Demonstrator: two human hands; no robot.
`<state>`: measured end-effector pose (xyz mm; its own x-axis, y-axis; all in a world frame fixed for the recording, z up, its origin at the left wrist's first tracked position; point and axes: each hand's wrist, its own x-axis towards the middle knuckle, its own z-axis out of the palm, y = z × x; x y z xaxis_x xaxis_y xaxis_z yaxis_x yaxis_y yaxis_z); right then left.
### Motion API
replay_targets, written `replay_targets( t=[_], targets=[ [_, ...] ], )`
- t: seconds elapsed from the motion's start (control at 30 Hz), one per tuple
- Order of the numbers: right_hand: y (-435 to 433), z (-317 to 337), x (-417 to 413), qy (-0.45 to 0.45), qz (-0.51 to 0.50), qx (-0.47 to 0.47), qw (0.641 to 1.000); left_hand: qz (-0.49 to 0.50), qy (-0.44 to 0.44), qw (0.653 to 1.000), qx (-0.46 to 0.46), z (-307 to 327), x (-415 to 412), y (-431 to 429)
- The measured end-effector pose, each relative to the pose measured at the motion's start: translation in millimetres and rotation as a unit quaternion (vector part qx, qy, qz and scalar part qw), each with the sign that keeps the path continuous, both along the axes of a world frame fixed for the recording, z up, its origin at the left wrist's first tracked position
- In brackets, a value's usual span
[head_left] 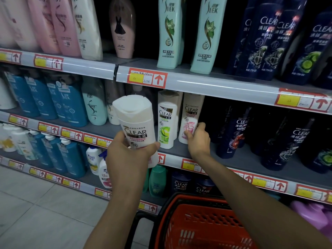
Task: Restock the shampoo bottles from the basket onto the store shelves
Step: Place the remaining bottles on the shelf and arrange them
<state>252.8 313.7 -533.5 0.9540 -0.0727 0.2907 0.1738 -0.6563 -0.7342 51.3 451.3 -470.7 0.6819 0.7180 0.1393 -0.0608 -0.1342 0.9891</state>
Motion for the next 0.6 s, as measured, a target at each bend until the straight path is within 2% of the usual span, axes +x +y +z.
replay_targets(
  t=[0.33, 0.43, 0.6],
  targets=[
    [-12.9, -5.7, -17.3, 0.002, 0.006, 0.047, 0.999, -0.054, -0.027, 0.997, 0.044, -9.1, 20.4, -31.3],
    [-34.9, -13.8, -44.7, -0.007, 0.052, 0.056, 0.997, -0.071, -0.033, 0.996, 0.049, -17.4, 34.8, -41.7],
    [-53.7, -11.3, -71.1, -0.018, 0.183, 0.043, 0.982, -0.096, -0.043, 0.994, 0.042, -24.3, 61.2, -62.5]
  ],
)
